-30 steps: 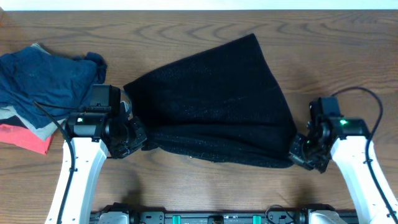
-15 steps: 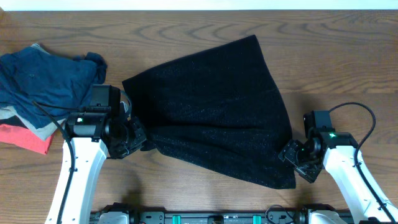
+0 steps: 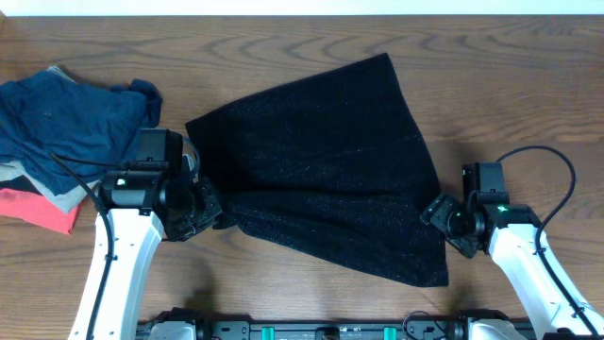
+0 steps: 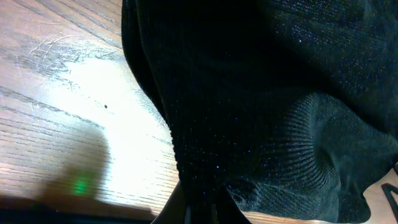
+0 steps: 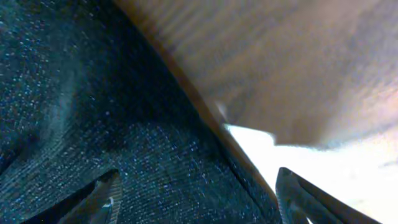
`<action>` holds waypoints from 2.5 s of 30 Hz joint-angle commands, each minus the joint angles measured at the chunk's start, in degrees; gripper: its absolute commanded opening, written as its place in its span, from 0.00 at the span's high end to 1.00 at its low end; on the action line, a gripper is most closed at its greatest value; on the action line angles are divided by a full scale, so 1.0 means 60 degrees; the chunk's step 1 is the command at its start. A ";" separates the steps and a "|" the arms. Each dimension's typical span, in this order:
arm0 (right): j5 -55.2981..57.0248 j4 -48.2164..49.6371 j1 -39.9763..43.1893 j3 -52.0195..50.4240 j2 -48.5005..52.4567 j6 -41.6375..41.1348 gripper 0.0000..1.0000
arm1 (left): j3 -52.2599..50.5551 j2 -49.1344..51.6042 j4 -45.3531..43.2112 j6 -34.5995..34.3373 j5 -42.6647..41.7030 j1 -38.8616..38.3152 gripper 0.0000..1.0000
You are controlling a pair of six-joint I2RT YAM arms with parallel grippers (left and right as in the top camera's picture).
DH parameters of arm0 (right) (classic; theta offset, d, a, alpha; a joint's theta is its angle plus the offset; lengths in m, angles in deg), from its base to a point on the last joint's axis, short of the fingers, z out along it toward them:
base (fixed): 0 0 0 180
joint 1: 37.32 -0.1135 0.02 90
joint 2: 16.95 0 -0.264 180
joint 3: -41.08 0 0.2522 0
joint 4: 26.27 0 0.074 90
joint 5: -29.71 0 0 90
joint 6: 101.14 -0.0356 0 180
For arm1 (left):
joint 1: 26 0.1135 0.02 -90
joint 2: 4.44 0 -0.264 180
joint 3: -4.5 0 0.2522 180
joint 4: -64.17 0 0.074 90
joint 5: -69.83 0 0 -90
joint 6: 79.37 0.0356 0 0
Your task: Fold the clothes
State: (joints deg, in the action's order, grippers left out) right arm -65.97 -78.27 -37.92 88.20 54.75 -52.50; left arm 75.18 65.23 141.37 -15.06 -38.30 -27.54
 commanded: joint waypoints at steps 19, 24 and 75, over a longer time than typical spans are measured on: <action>-0.0288 0.1035 -0.0401 -0.0226 0.2681 0.0947 0.18 | 0.0051 -0.0011 0.0022 0.0022 0.0211 0.0084 0.94; -0.1490 0.0495 -0.0412 -0.0226 0.3049 0.1370 0.34 | 0.0051 -0.0011 0.0062 0.0022 0.0215 0.0084 0.94; -0.1665 -0.4197 0.0579 0.6619 -0.0091 0.4124 0.99 | 0.1515 -0.1894 0.1151 0.0823 0.0965 0.0084 0.94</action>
State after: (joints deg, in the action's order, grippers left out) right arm -78.88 -105.27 -35.19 125.67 54.77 -29.29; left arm 82.22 54.32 149.94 -10.30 -34.81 -27.50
